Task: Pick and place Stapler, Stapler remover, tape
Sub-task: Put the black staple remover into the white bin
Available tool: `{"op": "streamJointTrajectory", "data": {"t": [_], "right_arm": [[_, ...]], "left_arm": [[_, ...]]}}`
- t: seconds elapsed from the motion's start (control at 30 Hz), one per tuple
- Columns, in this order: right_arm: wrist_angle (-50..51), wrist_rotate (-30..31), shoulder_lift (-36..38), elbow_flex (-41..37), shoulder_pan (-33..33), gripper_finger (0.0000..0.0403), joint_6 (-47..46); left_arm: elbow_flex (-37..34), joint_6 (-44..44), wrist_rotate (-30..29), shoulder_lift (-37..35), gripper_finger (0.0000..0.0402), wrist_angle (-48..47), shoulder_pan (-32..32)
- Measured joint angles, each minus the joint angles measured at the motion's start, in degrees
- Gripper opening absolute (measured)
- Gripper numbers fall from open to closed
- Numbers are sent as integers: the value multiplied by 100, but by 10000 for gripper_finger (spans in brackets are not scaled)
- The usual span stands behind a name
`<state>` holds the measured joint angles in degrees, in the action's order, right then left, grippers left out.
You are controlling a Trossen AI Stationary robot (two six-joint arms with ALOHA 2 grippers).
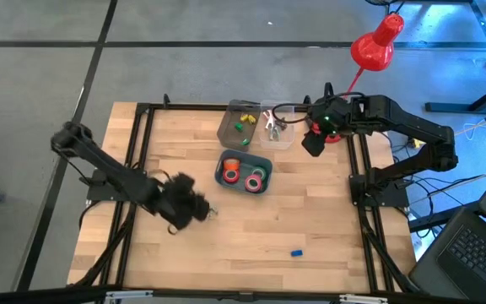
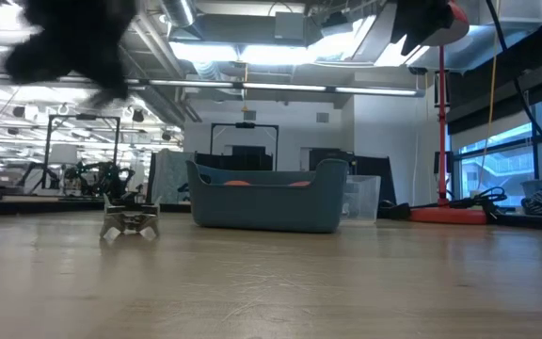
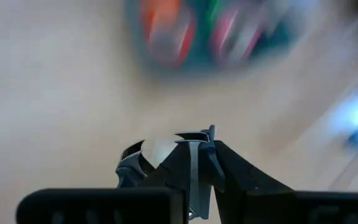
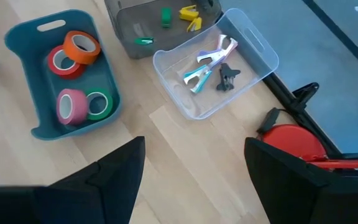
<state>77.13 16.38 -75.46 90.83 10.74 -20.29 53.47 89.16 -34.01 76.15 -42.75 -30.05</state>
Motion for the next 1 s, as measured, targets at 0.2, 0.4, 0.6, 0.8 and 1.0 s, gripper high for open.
{"op": "streamJointTrajectory", "data": {"t": [0.2, 0.4, 0.6, 0.8, 1.0], "right_arm": [[-330, -203, 0, 0, -22, 276, 1], [-1113, -610, 4, 0, -167, 276, 279], [-1602, -702, 22, 0, -366, 276, 295], [-1907, -702, 22, 0, -463, 276, 293], [-2495, -882, 22, 0, -461, 276, 260]], "left_arm": [[-252, -3004, -1358, -1184, 33, 1816, 677], [-953, -6331, 1200, -1673, 33, 5977, 2171], [-1110, -6143, 3987, -1416, 33, 8237, 3540], [-1110, -5347, 5321, -625, 33, 10326, 4104], [-1110, -5085, 5554, -129, 33, 10971, 4276]]}}
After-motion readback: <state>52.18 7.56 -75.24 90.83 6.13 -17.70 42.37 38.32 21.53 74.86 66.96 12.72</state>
